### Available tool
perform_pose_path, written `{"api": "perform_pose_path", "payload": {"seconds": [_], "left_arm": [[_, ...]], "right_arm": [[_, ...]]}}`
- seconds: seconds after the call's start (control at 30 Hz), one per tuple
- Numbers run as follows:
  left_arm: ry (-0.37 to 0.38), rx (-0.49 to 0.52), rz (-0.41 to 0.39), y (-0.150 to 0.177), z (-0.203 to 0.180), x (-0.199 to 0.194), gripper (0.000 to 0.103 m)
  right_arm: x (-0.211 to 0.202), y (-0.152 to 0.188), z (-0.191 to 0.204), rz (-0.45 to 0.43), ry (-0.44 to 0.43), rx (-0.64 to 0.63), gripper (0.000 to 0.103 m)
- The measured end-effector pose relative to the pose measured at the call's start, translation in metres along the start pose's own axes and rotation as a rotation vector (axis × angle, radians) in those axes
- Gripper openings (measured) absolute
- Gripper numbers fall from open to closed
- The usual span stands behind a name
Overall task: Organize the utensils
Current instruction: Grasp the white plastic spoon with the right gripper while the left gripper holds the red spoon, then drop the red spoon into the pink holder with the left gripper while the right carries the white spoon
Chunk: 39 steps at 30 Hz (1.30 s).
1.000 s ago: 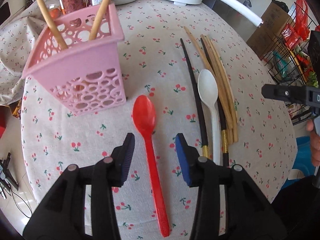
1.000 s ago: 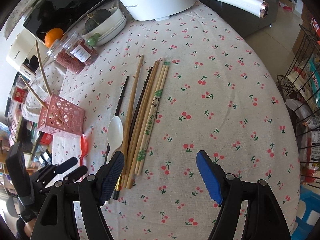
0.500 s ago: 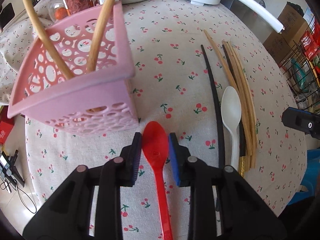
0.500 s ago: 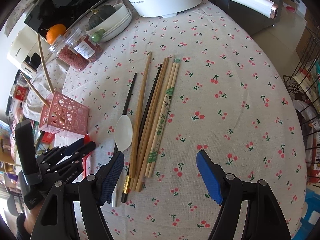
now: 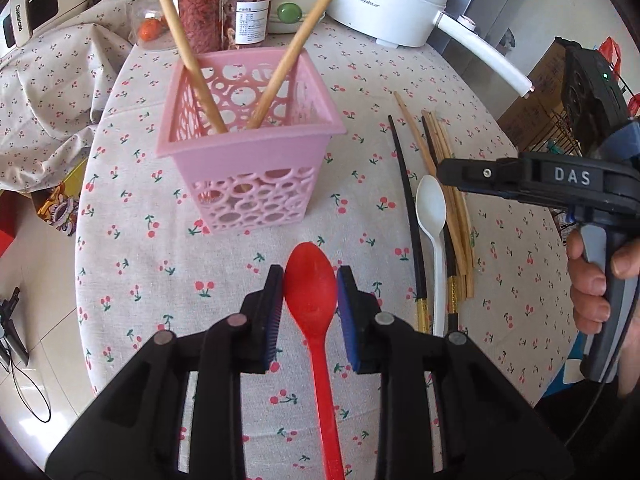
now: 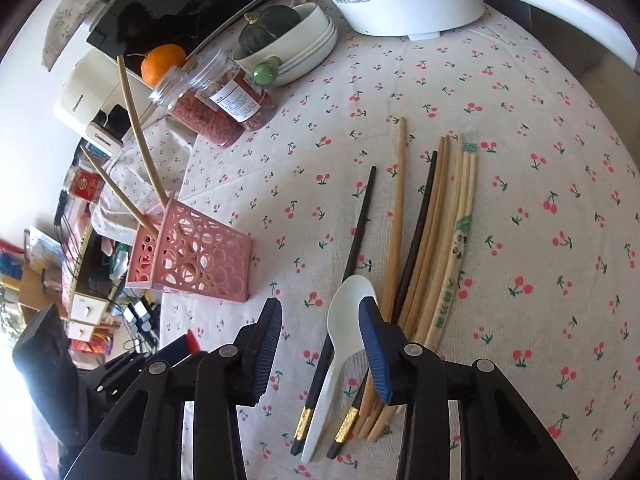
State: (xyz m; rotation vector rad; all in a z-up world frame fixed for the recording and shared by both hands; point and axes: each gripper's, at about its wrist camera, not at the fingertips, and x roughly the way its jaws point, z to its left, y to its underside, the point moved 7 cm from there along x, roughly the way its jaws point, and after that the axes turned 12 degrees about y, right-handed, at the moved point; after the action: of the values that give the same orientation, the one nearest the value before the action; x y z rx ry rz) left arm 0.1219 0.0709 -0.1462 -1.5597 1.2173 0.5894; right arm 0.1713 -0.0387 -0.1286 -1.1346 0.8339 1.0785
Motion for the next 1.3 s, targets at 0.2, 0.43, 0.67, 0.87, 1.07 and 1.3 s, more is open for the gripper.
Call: {"api": "perform_pose_path", "payload": {"seconds": [0.2, 0.43, 0.67, 0.87, 1.07, 1.3], "left_arm": [[0.009, -0.012, 0.002, 0.007, 0.007, -0.007, 0.029], [0.020, -0.024, -0.008, 0.003, 0.009, -0.009, 0.029], [0.032, 0.009, -0.056, -0.003, -0.002, -0.024, 0.029], [0.048, 0.074, -0.256, -0.028, -0.023, -0.083, 0.029], [0.011, 0.124, -0.612, -0.062, -0.033, -0.154, 0.029], [-0.101, 0.184, -0.892, -0.092, -0.026, -0.179, 0.029]], "right_arm": [[0.025, -0.005, 0.006, 0.003, 0.132, -0.080, 0.040], [0.042, 0.009, 0.009, 0.065, 0.253, -0.160, 0.040], [0.035, 0.013, 0.012, 0.050, 0.259, -0.185, 0.036], [-0.005, 0.005, 0.020, -0.045, 0.194, -0.165, 0.036], [-0.044, -0.002, 0.032, -0.181, 0.173, -0.162, 0.036], [-0.061, -0.004, 0.048, -0.261, 0.169, -0.185, 0.036]]}}
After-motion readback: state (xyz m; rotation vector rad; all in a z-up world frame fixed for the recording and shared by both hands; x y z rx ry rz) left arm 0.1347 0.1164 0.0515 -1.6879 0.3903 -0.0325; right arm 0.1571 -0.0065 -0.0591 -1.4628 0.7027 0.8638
